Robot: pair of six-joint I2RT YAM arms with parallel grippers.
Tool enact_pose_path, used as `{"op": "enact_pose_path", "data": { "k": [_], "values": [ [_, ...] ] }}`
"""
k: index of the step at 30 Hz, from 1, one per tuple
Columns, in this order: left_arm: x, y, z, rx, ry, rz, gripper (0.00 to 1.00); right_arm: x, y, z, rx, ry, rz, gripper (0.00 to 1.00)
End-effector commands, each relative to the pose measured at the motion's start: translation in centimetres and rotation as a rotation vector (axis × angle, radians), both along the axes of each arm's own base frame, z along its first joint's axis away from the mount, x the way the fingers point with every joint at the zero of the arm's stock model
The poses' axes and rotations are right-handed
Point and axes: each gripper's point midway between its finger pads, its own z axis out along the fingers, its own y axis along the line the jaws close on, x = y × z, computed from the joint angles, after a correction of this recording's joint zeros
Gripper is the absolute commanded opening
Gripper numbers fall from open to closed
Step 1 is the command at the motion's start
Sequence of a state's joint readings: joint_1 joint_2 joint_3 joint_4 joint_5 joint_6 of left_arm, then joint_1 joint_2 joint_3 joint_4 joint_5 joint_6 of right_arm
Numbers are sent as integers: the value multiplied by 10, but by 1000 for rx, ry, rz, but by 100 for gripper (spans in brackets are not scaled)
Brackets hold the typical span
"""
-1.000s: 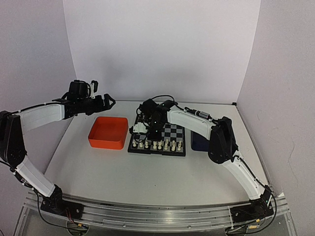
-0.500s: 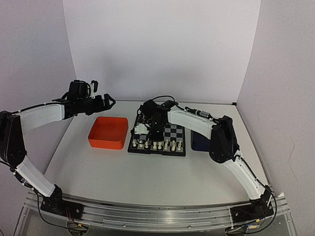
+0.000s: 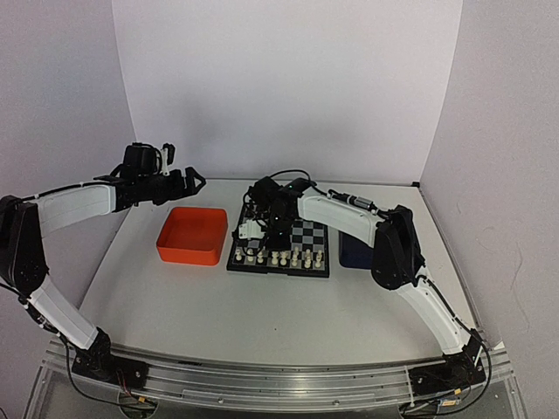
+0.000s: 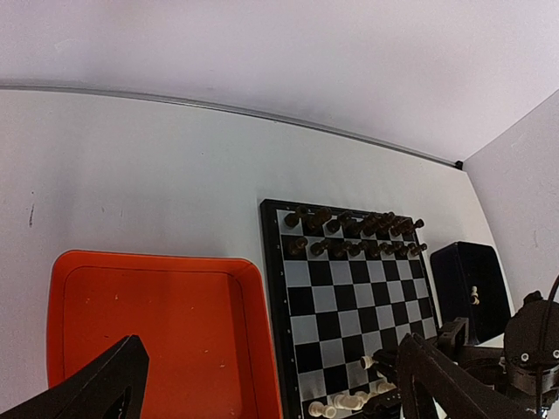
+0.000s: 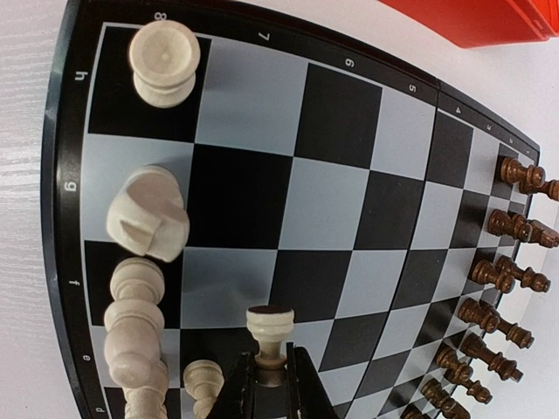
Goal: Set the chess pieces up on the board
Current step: Place the chess piece on the chessboard.
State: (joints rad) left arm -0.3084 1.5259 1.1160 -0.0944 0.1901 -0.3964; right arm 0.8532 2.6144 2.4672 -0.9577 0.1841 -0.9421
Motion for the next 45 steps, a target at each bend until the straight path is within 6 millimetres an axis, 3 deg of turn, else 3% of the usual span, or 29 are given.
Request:
{"op": "enact_pose_path", "data": {
  "k": [1,7,14,18,25,28,30,33,36,40,45],
  "values": [
    [6,-6,18,-34,-52,-12,100,3,4,45,57,-54,11,12],
    [6,-6,18,-38,-52,-14,100,2,5,47,62,-53,11,15],
    [6,-7,18,-38,-51,-17,100,1,8,49,75,-50,15,9],
    [6,-8,19,-41,-53,-21,100,5,10,54,94,-64,-11,13],
    [3,-7,28,-49,-83,-22,100,27,23,103,278,-125,-147,29],
    [1,-6,30,-51,-92,-22,100,39,15,125,401,-101,-307,38],
    [0,-5,30,-54,-93,-19,100,50,0,131,486,-51,-468,44],
    [-3,-3,29,-56,-96,-11,100,42,-18,113,561,143,-647,46],
    [-4,-3,26,-53,-91,-12,100,19,-18,104,572,276,-677,48],
    [-2,-6,23,-54,-84,-24,100,11,-22,92,550,319,-690,49],
    [1,-8,27,-64,-104,-35,100,17,-21,65,519,339,-715,49]
  ]
}}
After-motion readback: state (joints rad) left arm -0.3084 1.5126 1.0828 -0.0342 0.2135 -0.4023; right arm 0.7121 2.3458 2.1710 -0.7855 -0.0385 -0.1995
